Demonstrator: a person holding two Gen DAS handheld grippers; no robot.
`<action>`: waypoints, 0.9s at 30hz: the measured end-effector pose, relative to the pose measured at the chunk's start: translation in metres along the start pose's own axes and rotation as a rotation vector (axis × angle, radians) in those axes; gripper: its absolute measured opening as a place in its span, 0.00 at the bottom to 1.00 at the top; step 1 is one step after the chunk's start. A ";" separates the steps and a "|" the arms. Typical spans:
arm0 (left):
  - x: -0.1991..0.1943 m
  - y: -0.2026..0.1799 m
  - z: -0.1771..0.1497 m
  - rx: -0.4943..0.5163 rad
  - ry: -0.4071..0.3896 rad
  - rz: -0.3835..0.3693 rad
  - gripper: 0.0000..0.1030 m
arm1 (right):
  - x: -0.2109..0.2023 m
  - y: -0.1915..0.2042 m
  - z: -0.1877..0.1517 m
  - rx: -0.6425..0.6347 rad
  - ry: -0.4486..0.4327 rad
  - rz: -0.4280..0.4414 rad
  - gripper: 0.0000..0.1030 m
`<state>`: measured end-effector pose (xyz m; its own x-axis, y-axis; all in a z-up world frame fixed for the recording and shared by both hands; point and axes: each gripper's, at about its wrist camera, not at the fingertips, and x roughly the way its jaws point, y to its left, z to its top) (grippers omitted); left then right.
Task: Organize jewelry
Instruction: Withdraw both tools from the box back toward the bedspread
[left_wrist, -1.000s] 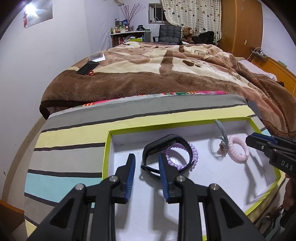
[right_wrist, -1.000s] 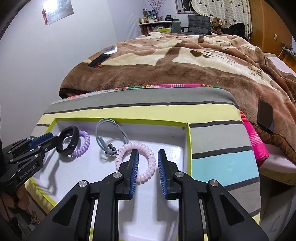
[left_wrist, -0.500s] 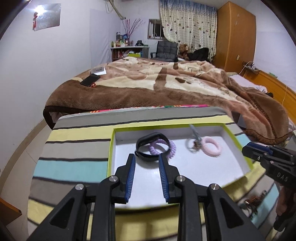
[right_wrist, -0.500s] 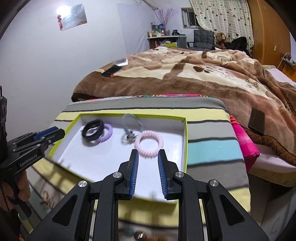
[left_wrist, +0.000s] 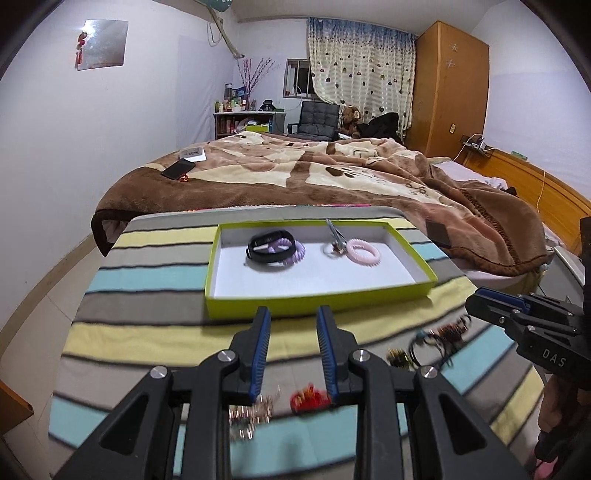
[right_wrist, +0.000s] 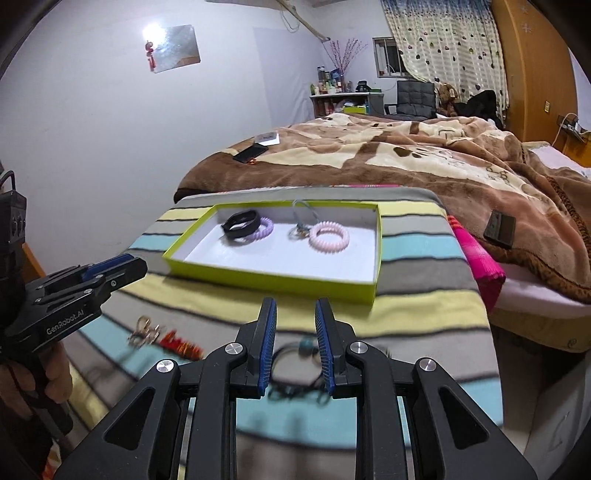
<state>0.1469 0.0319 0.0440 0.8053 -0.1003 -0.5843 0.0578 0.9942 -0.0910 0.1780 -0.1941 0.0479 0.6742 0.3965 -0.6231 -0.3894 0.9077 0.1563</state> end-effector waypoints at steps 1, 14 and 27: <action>-0.005 -0.001 -0.005 -0.003 -0.002 -0.001 0.26 | -0.004 0.001 -0.004 0.000 -0.002 0.004 0.22; -0.050 -0.009 -0.049 0.001 -0.030 -0.002 0.26 | -0.041 0.012 -0.056 0.002 -0.005 -0.002 0.22; -0.064 -0.018 -0.072 0.021 -0.013 -0.006 0.27 | -0.053 0.008 -0.074 0.005 -0.006 -0.024 0.22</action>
<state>0.0516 0.0176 0.0249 0.8126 -0.1056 -0.5732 0.0745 0.9942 -0.0776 0.0924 -0.2177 0.0261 0.6870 0.3751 -0.6223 -0.3696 0.9178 0.1451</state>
